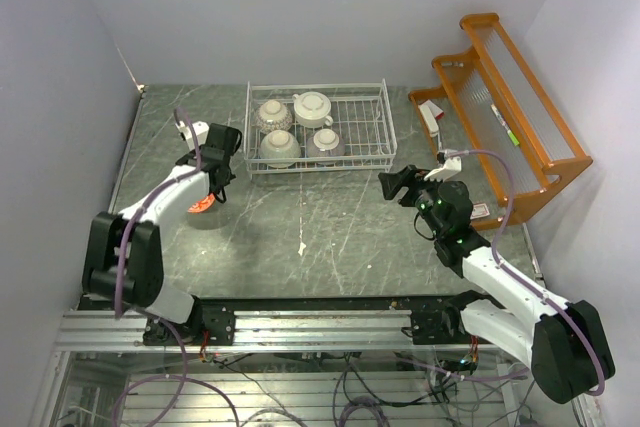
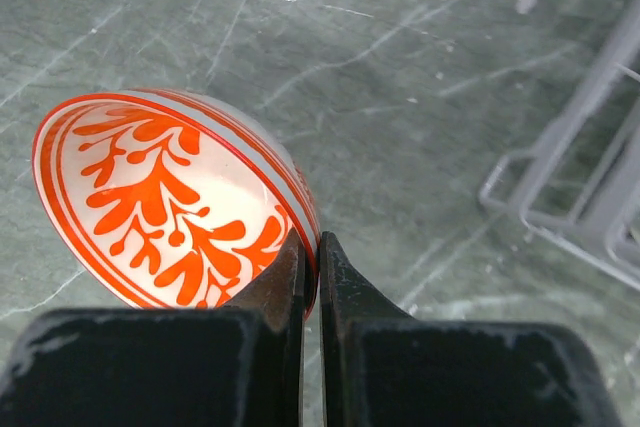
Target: Unload the bowls from the dish rack
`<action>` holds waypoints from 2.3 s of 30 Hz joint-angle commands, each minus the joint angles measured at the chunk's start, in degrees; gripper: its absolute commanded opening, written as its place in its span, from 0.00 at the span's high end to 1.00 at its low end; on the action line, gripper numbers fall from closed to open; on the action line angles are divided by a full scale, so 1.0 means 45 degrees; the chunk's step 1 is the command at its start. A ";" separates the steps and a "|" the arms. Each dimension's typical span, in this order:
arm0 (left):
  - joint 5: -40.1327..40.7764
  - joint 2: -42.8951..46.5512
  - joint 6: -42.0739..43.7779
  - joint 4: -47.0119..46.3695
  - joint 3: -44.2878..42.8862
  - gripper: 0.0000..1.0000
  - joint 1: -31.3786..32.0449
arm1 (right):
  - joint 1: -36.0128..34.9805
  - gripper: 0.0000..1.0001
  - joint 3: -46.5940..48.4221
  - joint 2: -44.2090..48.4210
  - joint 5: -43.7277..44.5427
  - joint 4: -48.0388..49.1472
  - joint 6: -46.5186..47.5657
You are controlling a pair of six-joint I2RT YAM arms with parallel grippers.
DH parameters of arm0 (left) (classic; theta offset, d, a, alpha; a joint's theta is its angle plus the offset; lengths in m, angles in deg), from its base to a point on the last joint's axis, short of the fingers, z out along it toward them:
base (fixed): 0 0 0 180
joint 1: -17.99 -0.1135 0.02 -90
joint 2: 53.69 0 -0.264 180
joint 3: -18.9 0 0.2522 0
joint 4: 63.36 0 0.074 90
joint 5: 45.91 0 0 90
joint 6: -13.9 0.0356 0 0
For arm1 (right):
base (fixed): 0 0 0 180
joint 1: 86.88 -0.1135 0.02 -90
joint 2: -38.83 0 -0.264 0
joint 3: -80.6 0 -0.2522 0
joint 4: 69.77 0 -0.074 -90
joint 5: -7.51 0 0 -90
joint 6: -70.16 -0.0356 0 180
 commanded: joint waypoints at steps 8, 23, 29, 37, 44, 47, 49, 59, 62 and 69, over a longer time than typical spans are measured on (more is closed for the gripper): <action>-0.1187 -0.2551 -0.1214 0.2131 -0.3322 0.93 -0.1514 | 0.0035 0.26 0.0171 -0.0151 0.0222 0.0020 0.0227; -0.1095 -0.5222 -0.2760 0.4511 -0.5806 0.93 -0.2739 | 0.0038 0.27 0.0065 -0.0297 0.0050 0.0402 0.0051; -0.1209 -0.5755 -0.2685 0.4649 -0.6045 0.93 -0.2954 | 0.0029 0.28 0.0096 -0.0282 0.0145 0.0225 0.0143; -0.1785 -0.5703 -0.2233 0.4063 -0.5828 0.86 -0.3040 | 0.0025 0.28 0.0099 -0.0452 0.0066 0.0374 0.0107; -0.2790 -0.4968 -0.1786 0.2847 -0.5082 0.78 -0.3066 | 0.0025 0.28 0.0055 -0.0542 0.0101 0.0418 0.0109; -0.3280 -0.5033 -0.1646 0.2764 -0.5109 0.79 -0.3057 | 0.0030 0.28 0.0038 -0.0540 0.0086 0.0451 0.0109; -0.3380 -0.5042 -0.1608 0.2849 -0.5135 0.79 -0.3059 | 0.0011 0.28 0.0038 -0.0551 0.0075 0.0442 0.0127; -0.4119 -0.4208 -0.1264 0.2079 -0.4389 0.59 -0.3050 | 0.0025 0.28 -0.0061 -0.0508 0.0101 0.0456 0.0126; -0.4015 -0.4202 -0.1240 0.2236 -0.4511 0.54 -0.3054 | 0.0026 0.28 -0.0060 -0.0478 0.0104 0.0428 0.0144; -0.3552 -0.3253 -0.1133 0.2592 -0.4598 0.50 -0.2950 | 0.0025 0.28 -0.0061 -0.0496 0.0048 0.0454 0.0156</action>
